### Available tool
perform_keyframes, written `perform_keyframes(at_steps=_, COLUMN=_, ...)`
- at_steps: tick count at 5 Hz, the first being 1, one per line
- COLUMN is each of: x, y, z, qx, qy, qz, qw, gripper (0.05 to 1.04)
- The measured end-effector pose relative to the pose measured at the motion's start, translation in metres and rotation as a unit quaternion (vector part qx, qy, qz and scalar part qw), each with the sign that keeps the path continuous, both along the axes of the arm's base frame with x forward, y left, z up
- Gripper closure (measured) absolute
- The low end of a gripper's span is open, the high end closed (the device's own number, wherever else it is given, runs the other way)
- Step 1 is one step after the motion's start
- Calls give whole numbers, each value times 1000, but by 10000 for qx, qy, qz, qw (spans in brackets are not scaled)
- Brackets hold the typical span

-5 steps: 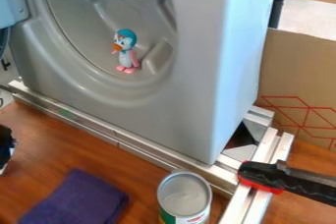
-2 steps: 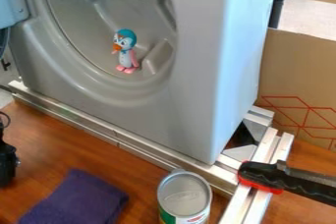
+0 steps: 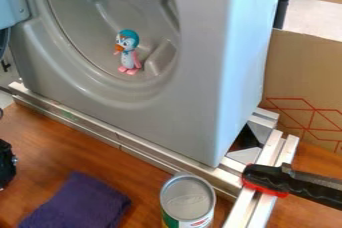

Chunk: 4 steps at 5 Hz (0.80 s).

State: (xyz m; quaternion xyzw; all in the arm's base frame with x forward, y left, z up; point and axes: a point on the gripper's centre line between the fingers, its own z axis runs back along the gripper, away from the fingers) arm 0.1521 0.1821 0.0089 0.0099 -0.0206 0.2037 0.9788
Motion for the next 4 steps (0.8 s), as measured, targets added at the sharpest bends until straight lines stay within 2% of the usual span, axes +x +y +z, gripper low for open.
perform_keyframes(at_steps=1, x=-9, y=-17, z=15, qx=17, qy=-118, qz=-145, qw=9998, gripper=83)
perform_keyframes(at_steps=2, x=-11, y=-65, z=51, qx=39, qy=-335, qz=-922, qw=9952, gripper=83)
perform_keyframes(at_steps=3, x=-13, y=-115, z=65, qx=27, qy=-442, qz=-1594, qw=9862, gripper=83)
perform_keyframes(at_steps=4, x=-15, y=-136, z=59, qx=-243, qy=-41, qz=-1757, qw=9841, gripper=83)
